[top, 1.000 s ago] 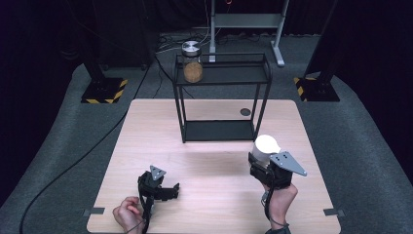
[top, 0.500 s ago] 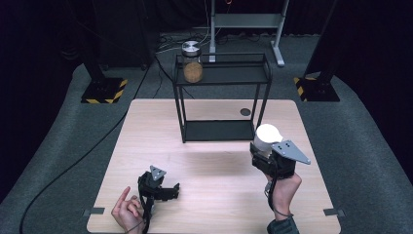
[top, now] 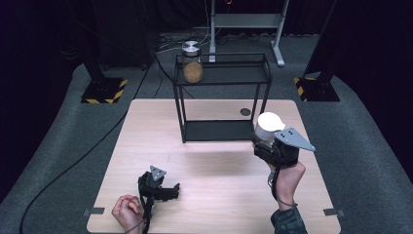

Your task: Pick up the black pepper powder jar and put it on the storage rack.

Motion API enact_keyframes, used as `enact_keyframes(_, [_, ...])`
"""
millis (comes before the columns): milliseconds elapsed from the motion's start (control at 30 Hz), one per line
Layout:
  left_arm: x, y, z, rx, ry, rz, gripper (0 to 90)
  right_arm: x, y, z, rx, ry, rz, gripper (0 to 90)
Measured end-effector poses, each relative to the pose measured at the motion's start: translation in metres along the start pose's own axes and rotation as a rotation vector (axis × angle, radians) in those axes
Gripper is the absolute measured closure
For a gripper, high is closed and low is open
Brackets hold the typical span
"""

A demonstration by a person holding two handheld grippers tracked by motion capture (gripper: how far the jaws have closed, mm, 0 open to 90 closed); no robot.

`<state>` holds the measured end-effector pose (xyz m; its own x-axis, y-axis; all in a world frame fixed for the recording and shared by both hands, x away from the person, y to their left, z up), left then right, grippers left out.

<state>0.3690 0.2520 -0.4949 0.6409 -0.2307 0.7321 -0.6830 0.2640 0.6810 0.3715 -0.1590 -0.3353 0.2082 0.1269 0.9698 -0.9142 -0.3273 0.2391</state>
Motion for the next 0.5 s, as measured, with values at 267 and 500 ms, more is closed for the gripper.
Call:
enact_keyframes(267, [0.0, 0.0, 0.0, 0.0, 0.0, 0.0, 0.0, 0.017, -0.002, 0.002, 0.004, 0.026, 0.005, 29.5])
enact_keyframes(500, [0.0, 0.0, 0.0, 0.0, -0.001, 0.0, 0.0, 0.031, -0.003, 0.001, 0.009, 0.052, 0.013, 29.5])
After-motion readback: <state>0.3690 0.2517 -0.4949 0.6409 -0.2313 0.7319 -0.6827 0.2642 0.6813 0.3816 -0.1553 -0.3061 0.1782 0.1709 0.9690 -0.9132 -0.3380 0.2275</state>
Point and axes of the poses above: each handheld gripper's, and its own axes: y roughly backward along the jaws, x roughly out of its top, z roughly to its right, the point moved 9 cm from there along -y, roughly forward along the jaws, and after that the axes turned 1 degree about -x, right-handed, at the moved point
